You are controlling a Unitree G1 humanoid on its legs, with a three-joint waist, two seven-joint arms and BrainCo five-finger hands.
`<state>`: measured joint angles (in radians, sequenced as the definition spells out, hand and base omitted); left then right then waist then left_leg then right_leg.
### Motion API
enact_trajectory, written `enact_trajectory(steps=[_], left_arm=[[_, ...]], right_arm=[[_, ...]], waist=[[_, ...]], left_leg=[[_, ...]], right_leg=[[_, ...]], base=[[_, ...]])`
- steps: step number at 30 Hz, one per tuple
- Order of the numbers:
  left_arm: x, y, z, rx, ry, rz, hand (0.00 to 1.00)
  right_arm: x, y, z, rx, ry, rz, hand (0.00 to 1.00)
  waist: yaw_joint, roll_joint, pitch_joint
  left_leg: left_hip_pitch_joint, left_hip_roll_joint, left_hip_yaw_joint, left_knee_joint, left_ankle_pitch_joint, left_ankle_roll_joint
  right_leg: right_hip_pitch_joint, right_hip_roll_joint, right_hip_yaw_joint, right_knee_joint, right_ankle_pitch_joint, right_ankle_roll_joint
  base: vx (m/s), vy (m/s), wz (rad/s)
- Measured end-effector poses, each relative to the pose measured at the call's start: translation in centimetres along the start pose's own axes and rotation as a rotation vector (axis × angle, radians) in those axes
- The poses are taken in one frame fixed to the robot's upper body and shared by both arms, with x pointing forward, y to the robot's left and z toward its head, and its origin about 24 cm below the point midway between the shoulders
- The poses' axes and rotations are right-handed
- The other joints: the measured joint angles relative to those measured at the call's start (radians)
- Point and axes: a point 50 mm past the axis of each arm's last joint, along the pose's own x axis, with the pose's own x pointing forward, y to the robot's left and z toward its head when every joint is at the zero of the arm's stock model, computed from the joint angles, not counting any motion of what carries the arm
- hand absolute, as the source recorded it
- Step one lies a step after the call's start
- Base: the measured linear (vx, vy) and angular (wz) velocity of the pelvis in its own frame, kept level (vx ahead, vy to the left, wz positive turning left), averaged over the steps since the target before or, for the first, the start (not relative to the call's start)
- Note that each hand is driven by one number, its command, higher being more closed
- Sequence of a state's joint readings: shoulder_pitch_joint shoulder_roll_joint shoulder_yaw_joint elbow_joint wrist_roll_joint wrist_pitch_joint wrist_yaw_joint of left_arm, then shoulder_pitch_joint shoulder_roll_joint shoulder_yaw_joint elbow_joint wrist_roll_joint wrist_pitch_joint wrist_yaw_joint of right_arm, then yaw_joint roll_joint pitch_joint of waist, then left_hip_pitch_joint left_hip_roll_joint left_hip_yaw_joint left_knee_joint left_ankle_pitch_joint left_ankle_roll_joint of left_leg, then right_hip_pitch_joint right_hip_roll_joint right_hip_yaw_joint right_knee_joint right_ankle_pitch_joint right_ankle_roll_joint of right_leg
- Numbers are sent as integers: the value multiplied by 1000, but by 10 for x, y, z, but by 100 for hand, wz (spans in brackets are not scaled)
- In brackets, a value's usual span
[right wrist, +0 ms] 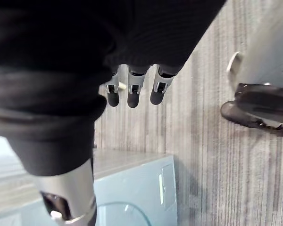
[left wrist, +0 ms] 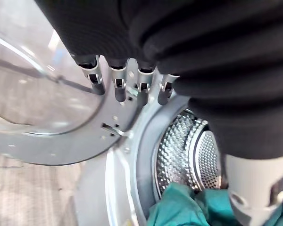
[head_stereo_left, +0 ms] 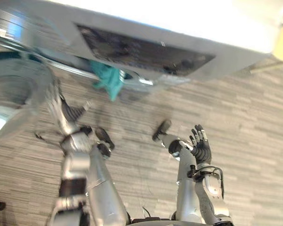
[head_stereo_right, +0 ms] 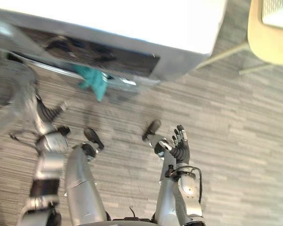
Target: Pick up the laundry basket with both hands and put the clothes into the washing machine.
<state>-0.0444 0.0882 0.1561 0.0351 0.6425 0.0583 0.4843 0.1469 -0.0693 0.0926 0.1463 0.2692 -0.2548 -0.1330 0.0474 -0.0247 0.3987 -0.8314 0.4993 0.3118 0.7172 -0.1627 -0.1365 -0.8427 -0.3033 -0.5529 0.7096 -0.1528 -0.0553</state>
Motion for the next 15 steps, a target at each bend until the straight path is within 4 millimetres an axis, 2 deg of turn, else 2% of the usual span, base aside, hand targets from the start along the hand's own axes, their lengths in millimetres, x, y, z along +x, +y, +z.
enact_trajectory(steps=[2, 4, 6, 7, 8, 9, 10, 11, 12, 13, 14, 15], left_arm=[[-37, -14, -16, -13, 78, -118, 0], [-50, -23, -16, -41, 89, -187, 0], [-58, -31, -10, -84, 60, -250, 0], [-61, -35, -5, -103, 31, -286, 0], [-64, -37, -5, -104, 27, -304, 0], [-72, -41, -6, -115, 29, -364, 0], [-80, -46, -4, -126, 22, -418, 0], [-90, -52, -2, -148, 16, -478, 0], [-105, -63, 6, -175, -6, -575, 0], [-111, -71, 14, -196, -40, -633, 0], [-108, -77, 20, -199, -80, -679, 0], [-108, -79, 19, -197, -78, -694, 0]], right_arm=[[-1, -5, -9, -36, 56, 0, 0], [-2, -8, -17, -53, 101, -12, 0], [-3, -13, -24, -99, 133, -11, 0], [-3, -17, -25, -124, 142, -17, 0], [-2, -21, -27, -141, 153, -23, 0], [-2, -28, -35, -171, 201, -44, 0], [-4, -38, -42, -186, 238, -85, 0], [-10, -50, -50, -203, 287, -129, 0], [-24, -68, -62, -229, 366, -186, 0], [-35, -79, -73, -253, 433, -224, 0], [-44, -88, -86, -262, 519, -270, 0], [-49, -88, -93, -264, 563, -276, 0]], waist=[[8, 13, -11], [30, 9, -14], [18, -5, -43], [18, -1, -49], [18, 1, -50], [6, 4, -52], [-11, 7, -61], [-30, 12, -86], [-54, 8, -135], [-63, 24, -176], [-63, 16, -179], [-60, 22, -176]], left_leg=[[123, -40, -12, -65, 11, -7], [204, -57, -22, -94, 17, -7], [239, -88, -18, -116, 24, 3], [246, -48, -38, -22, 0, 41], [265, -21, -62, 22, -6, 50], [328, 24, -106, 75, -19, 60], [374, 18, -151, 83, -29, 39], [422, -14, -176, 45, -42, -63], [457, -72, -171, -61, -48, -110], [446, -143, -177, -108, -125, -119], [411, -210, -192, -84, -164, -93], [397, -240, -207, -63, -176, -70]], right_leg=[[130, -24, -28, -16, -25, 26], [211, -40, -34, -13, -32, 25], [252, -96, -57, -9, -30, 8], [280, -102, -58, -9, -25, 7], [296, -103, -55, -7, -22, 10], [333, -119, -45, -4, -12, 28], [352, -145, -35, -7, 3, 52], [361, -188, -32, -13, 22, 83], [344, -262, -26, -23, 59, 119], [331, -317, -22, -45, 97, 138], [339, -365, -6, -91, 167, 102], [350, -369, 10, -121, 219, 59]], base=[[71, -28, 54], [57, -37, 44], [65, -35, 57], [64, 17, 13], [70, 89, -14], [40, 228, -15], [15, 295, 4], [-37, 511, 55], [-49, 474, 100], [-73, 604, 143], [-58, 396, 118], [-70, 519, 101]])
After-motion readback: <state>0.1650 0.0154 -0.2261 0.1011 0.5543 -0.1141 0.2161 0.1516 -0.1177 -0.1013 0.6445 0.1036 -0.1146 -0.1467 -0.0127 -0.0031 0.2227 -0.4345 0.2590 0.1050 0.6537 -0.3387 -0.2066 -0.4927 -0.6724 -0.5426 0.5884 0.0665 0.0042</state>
